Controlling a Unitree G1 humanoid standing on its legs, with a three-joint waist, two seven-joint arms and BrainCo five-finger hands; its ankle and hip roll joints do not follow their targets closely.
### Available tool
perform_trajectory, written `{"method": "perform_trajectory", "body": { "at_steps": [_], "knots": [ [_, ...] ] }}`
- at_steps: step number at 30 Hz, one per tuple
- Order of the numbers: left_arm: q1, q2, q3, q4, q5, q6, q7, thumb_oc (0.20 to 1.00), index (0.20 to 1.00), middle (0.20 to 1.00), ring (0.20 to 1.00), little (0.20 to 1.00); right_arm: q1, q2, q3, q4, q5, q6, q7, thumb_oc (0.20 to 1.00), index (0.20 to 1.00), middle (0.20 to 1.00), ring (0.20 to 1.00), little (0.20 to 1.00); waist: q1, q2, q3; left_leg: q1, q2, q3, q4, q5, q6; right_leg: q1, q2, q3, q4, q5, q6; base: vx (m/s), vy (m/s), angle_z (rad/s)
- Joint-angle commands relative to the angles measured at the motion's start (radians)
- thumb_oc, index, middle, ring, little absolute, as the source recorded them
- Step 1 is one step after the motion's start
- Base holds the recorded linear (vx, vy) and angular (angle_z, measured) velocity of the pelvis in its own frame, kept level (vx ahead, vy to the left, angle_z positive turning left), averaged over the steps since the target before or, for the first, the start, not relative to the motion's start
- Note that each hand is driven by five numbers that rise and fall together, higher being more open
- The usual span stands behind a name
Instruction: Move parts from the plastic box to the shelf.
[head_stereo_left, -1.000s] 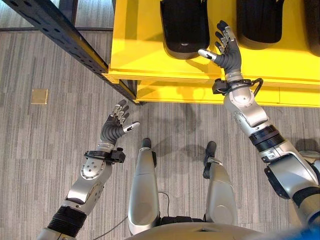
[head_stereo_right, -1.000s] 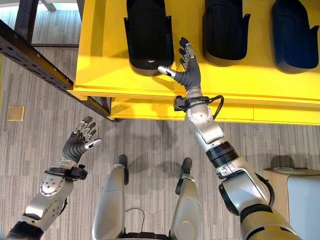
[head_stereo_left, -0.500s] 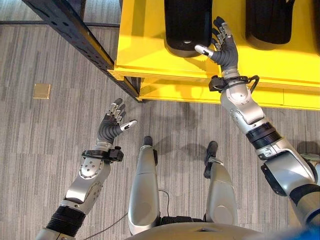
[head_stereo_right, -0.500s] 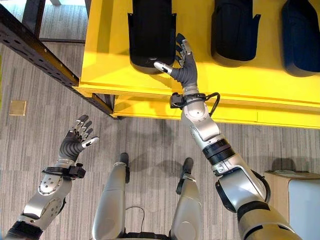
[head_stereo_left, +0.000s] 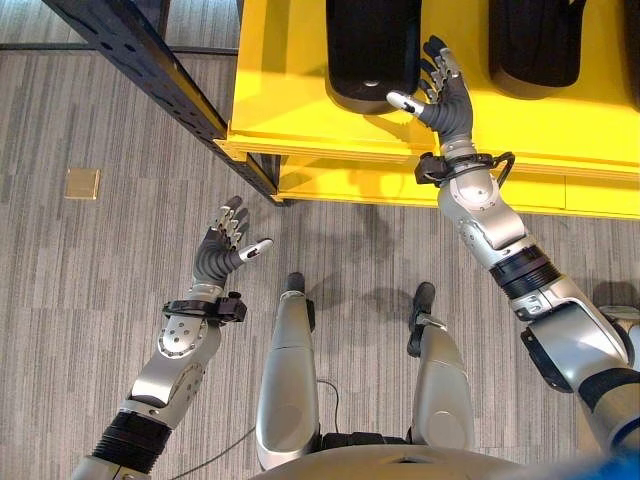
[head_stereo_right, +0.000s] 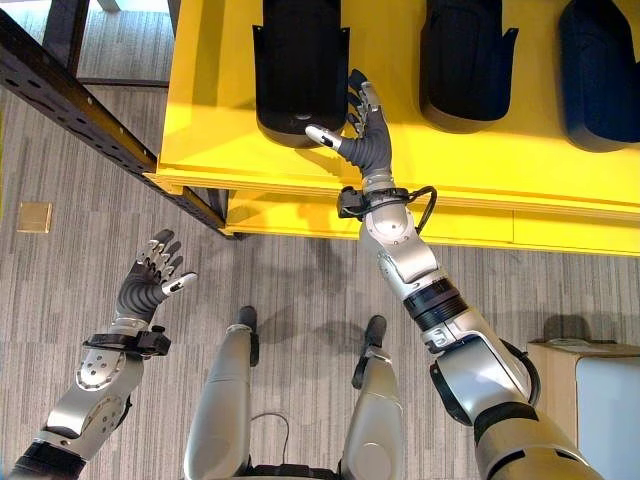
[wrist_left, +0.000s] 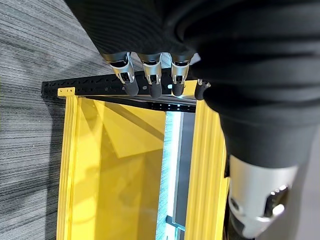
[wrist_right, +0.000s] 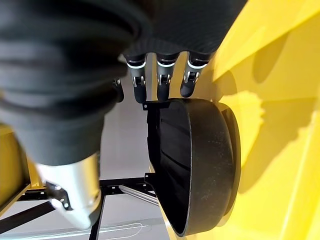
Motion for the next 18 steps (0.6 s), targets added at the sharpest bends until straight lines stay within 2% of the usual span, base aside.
{"method": "perform_trajectory", "body": {
  "at_steps": [1, 7, 9, 11, 17, 18],
  "knots": [
    [0.033, 0.004, 0.02, -0.122, 0.058, -0.058, 0.023, 1.0, 1.0, 1.0, 1.0, 1.0, -0.021, -0.028, -0.115, -0.117, -0.176, -0.042, -0.087, 1.0, 1.0, 1.0, 1.0, 1.0, 0.006, 0.009, -0.022, 0.011, -0.01, 0.07, -0.127, 0.078, 0.052, -0.023, -0.016, 0.011, 0.158, -0.09, -0.026, 0.0, 0.0, 0.0],
    [0.024, -0.019, 0.036, -0.121, 0.092, -0.066, 0.042, 1.0, 1.0, 1.0, 1.0, 1.0, 0.089, -0.044, -0.201, -0.313, -0.369, -0.041, -0.139, 1.0, 1.0, 1.0, 1.0, 1.0, -0.01, 0.004, -0.025, 0.012, -0.007, 0.07, -0.124, 0.073, 0.054, -0.024, -0.01, 0.012, 0.158, -0.093, -0.025, 0.0, 0.0, 0.0],
    [0.025, -0.021, 0.039, -0.122, 0.098, -0.068, 0.045, 1.0, 1.0, 1.0, 1.0, 1.0, 0.111, -0.044, -0.205, -0.347, -0.401, -0.041, -0.142, 1.0, 1.0, 1.0, 1.0, 1.0, -0.013, 0.003, -0.026, 0.012, -0.006, 0.069, -0.125, 0.073, 0.055, -0.025, -0.009, 0.012, 0.158, -0.093, -0.025, 0.0, 0.0, 0.0],
    [0.03, -0.025, 0.041, -0.124, 0.118, -0.071, 0.055, 1.0, 1.0, 1.0, 1.0, 1.0, 0.164, -0.046, -0.208, -0.425, -0.497, -0.042, -0.151, 1.0, 1.0, 1.0, 1.0, 1.0, -0.021, 0.0, -0.027, 0.014, -0.004, 0.068, -0.126, 0.072, 0.055, -0.027, -0.008, 0.015, 0.158, -0.093, -0.024, 0.0, 0.0, 0.0],
    [0.035, -0.031, 0.037, -0.13, 0.156, -0.073, 0.071, 1.0, 1.0, 1.0, 1.0, 1.0, 0.254, -0.05, -0.151, -0.534, -0.646, -0.034, -0.128, 1.0, 1.0, 1.0, 1.0, 1.0, -0.033, -0.009, -0.034, 0.017, -0.001, 0.071, -0.124, 0.072, 0.055, -0.026, -0.007, 0.016, 0.158, -0.092, -0.023, 0.0, 0.0, 0.0],
    [0.034, -0.032, 0.031, -0.126, 0.168, -0.076, 0.078, 1.0, 1.0, 1.0, 1.0, 1.0, 0.271, -0.056, -0.121, -0.549, -0.719, -0.017, -0.127, 1.0, 1.0, 1.0, 1.0, 1.0, -0.035, -0.012, -0.035, 0.02, -0.001, 0.07, -0.125, 0.071, 0.055, -0.024, -0.005, 0.017, 0.156, -0.092, -0.021, 0.0, 0.0, 0.0]
  ]
}}
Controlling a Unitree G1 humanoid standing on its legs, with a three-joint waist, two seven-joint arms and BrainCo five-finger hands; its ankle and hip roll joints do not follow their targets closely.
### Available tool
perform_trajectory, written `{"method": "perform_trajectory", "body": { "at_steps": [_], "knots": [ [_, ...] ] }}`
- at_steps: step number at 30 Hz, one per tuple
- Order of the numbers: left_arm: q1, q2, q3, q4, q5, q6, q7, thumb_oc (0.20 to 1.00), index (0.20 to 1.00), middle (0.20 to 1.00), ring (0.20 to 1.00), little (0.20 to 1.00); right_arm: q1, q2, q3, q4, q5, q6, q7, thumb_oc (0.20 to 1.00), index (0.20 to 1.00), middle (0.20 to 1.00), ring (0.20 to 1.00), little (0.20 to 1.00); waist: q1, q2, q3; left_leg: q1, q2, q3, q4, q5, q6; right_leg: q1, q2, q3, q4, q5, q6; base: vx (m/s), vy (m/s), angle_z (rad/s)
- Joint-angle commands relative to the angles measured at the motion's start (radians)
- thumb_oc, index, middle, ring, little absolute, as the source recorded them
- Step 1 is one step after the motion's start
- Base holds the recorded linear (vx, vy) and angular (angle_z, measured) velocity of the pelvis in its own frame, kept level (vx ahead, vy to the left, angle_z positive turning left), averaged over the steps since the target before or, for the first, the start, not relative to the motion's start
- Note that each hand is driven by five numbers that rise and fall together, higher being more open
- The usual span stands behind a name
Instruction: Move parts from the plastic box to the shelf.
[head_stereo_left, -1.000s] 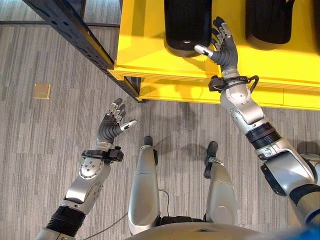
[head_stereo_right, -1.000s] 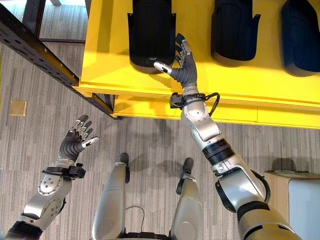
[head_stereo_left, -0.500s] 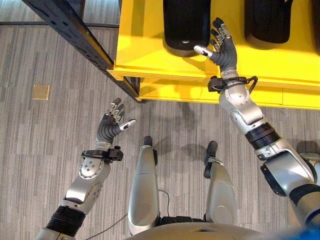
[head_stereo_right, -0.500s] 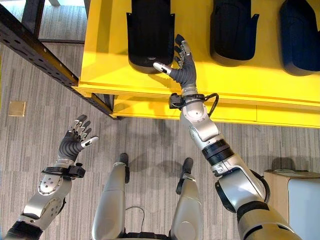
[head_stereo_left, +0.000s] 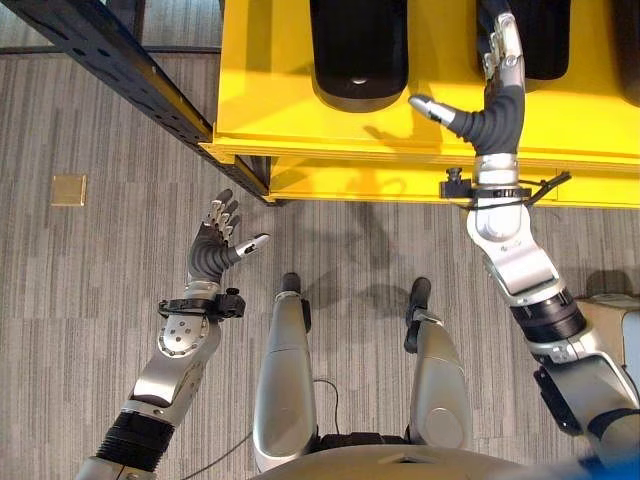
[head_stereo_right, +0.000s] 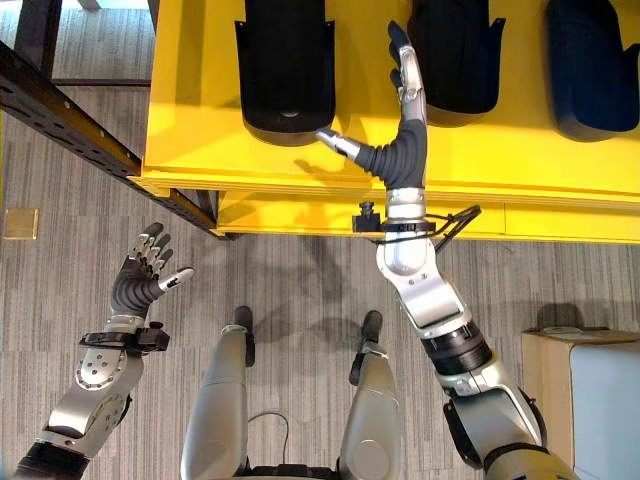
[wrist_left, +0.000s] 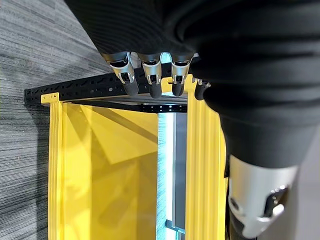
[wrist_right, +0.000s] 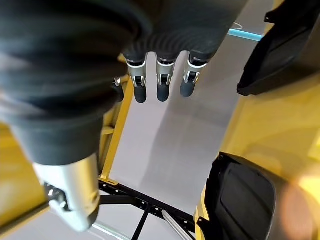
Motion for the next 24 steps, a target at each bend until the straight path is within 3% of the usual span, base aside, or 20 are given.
{"method": "perform_trajectory", "body": {
  "at_steps": [1, 3, 7, 10, 24],
  "knots": [
    [0.036, 0.011, -0.008, -0.116, 0.058, -0.066, 0.018, 1.0, 1.0, 1.0, 1.0, 1.0, -0.013, -0.046, 0.017, -0.046, -0.186, -0.009, 0.012, 1.0, 1.0, 1.0, 1.0, 1.0, 0.014, -0.001, -0.037, 0.034, -0.002, 0.069, -0.135, 0.079, 0.041, -0.013, -0.007, 0.015, 0.156, -0.092, -0.021, 0.0, 0.0, 0.0],
    [0.037, 0.013, -0.007, -0.115, 0.074, -0.068, 0.026, 1.0, 1.0, 1.0, 1.0, 1.0, -0.007, -0.058, 0.041, -0.045, -0.277, 0.011, 0.003, 1.0, 1.0, 1.0, 1.0, 1.0, 0.016, -0.004, -0.039, 0.036, -0.002, 0.066, -0.135, 0.078, 0.041, -0.009, -0.008, 0.012, 0.154, -0.092, -0.02, 0.0, 0.0, 0.0],
    [0.023, 0.009, -0.019, -0.098, 0.129, -0.077, 0.069, 1.0, 1.0, 1.0, 1.0, 1.0, 0.015, -0.087, 0.12, -0.012, -0.637, 0.112, -0.091, 1.0, 1.0, 1.0, 1.0, 1.0, 0.02, -0.01, -0.038, 0.037, -0.006, 0.061, -0.135, 0.075, 0.039, 0.011, -0.012, 0.004, 0.138, -0.084, -0.01, -0.01, -0.001, 0.01],
    [0.005, 0.0, -0.016, -0.089, 0.166, -0.069, 0.086, 1.0, 1.0, 1.0, 1.0, 1.0, 0.044, -0.086, 0.187, 0.029, -0.786, 0.165, -0.059, 1.0, 1.0, 1.0, 1.0, 1.0, 0.023, -0.011, -0.036, 0.033, -0.01, 0.053, -0.136, 0.076, 0.04, 0.021, -0.013, -0.003, 0.124, -0.076, -0.006, -0.03, 0.004, 0.05],
    [-0.003, -0.045, -0.005, -0.028, 0.198, -0.068, 0.095, 1.0, 1.0, 1.0, 1.0, 1.0, 0.042, -0.012, 0.284, 0.28, -0.861, 0.234, -0.03, 1.0, 1.0, 1.0, 1.0, 1.0, 0.028, -0.014, -0.031, 0.035, -0.012, 0.052, -0.149, 0.082, 0.035, 0.035, -0.016, -0.006, 0.094, -0.059, -0.005, 0.0, 0.001, 0.0]
  ]
}}
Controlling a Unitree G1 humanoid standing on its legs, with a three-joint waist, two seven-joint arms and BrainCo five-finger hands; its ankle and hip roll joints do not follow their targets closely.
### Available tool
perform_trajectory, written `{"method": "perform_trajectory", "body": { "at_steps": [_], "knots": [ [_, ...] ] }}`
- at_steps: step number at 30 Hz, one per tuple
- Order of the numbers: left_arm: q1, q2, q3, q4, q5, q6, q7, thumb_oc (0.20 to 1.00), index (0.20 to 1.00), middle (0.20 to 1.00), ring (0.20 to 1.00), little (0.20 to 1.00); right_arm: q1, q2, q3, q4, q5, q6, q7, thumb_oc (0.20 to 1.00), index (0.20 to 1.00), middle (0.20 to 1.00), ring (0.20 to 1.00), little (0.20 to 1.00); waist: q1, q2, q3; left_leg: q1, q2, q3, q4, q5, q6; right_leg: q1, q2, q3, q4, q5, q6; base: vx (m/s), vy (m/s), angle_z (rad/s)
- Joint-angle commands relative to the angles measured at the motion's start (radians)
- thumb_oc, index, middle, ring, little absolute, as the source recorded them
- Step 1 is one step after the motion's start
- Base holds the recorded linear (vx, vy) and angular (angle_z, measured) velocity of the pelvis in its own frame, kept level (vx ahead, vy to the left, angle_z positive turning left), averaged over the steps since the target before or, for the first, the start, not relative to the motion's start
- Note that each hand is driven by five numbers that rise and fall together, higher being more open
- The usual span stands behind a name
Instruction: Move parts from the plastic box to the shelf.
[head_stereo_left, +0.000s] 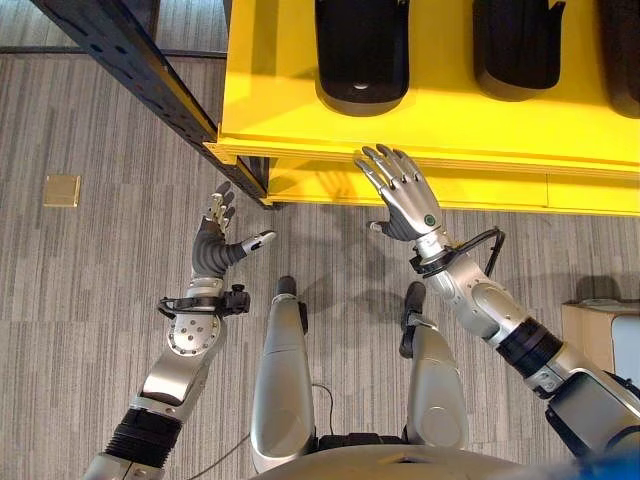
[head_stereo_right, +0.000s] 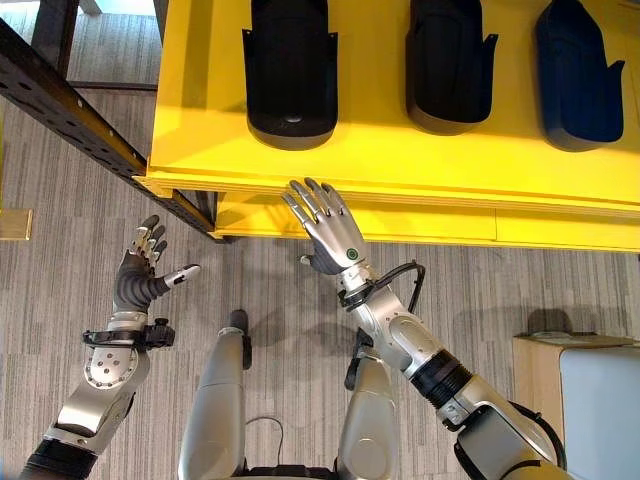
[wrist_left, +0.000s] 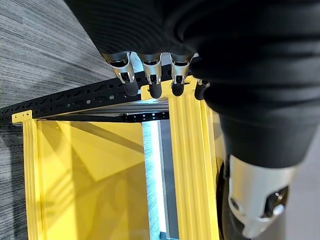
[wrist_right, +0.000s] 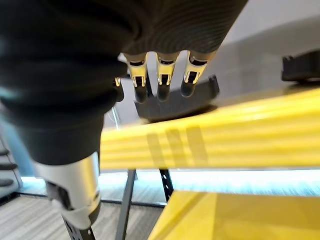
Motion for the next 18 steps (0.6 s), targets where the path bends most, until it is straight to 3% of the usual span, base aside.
{"method": "perform_trajectory", "body": {
  "at_steps": [1, 18],
  "knots": [
    [0.018, -0.008, 0.0, -0.024, 0.021, -0.056, 0.013, 1.0, 1.0, 1.0, 1.0, 1.0, -0.024, 0.015, -0.042, -0.023, -0.019, 0.005, -0.023, 1.0, 1.0, 1.0, 1.0, 1.0, 0.01, 0.003, -0.026, 0.021, -0.007, 0.061, -0.147, 0.084, 0.033, -0.015, -0.016, 0.008, 0.149, -0.08, -0.006, 0.0, 0.0, 0.0],
    [0.019, -0.017, 0.003, -0.009, 0.027, -0.054, 0.012, 1.0, 1.0, 1.0, 1.0, 1.0, -0.101, 0.049, -0.023, 0.057, 0.026, 0.017, -0.02, 1.0, 1.0, 1.0, 1.0, 1.0, 0.018, 0.013, -0.02, 0.027, -0.008, 0.065, -0.149, 0.082, 0.032, -0.012, -0.018, 0.009, 0.15, -0.083, -0.007, 0.0, 0.0, 0.0]
  ]
}}
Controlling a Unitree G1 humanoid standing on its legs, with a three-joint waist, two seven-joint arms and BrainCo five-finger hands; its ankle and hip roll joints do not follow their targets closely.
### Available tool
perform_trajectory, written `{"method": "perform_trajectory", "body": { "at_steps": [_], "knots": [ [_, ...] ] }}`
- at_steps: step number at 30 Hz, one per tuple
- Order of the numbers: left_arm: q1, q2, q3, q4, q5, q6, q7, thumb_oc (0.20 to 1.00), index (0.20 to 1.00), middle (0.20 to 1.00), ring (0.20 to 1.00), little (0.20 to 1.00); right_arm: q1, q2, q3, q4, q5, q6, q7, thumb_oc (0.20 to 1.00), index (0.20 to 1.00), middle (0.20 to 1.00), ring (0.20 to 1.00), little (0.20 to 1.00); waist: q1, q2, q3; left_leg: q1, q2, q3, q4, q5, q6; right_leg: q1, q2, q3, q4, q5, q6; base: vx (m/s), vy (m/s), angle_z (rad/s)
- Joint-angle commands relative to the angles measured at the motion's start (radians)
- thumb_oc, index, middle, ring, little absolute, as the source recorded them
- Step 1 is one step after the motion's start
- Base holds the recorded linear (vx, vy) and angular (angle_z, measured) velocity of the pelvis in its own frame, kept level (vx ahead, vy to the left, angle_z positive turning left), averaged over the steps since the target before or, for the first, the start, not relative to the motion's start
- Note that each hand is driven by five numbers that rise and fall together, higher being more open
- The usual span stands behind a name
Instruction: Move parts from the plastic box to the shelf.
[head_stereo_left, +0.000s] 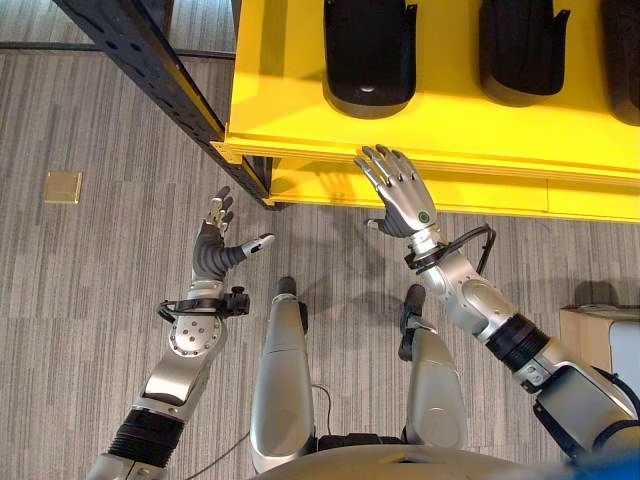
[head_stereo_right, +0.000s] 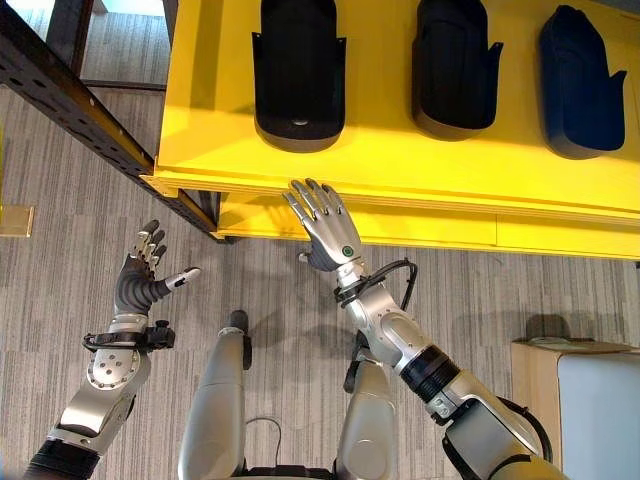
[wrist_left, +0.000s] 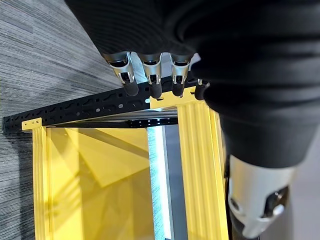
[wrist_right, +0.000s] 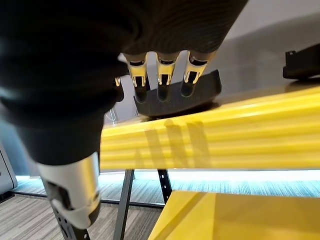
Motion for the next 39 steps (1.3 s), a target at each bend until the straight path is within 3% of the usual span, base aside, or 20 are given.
{"method": "perform_trajectory", "body": {
  "at_steps": [1, 39],
  "knots": [
    [0.019, -0.015, 0.001, -0.043, 0.026, -0.054, 0.012, 1.0, 1.0, 1.0, 1.0, 1.0, -0.052, 0.01, -0.028, 0.015, 0.021, -0.001, -0.027, 1.0, 1.0, 1.0, 1.0, 1.0, 0.009, 0.02, -0.015, 0.026, -0.004, 0.063, -0.153, 0.084, 0.028, -0.015, -0.015, 0.009, 0.151, -0.086, -0.004, 0.0, 0.0, 0.0],
    [0.034, -0.003, 0.023, -0.024, 0.016, -0.065, -0.012, 1.0, 1.0, 1.0, 1.0, 1.0, -0.183, 0.003, -0.054, 0.194, 0.092, 0.017, -0.042, 1.0, 1.0, 1.0, 1.0, 1.0, 0.039, 0.04, -0.013, 0.008, -0.015, 0.054, -0.139, 0.077, 0.031, -0.029, -0.02, -0.002, 0.177, -0.099, -0.007, 0.0, 0.0, 0.0]
  ]
}}
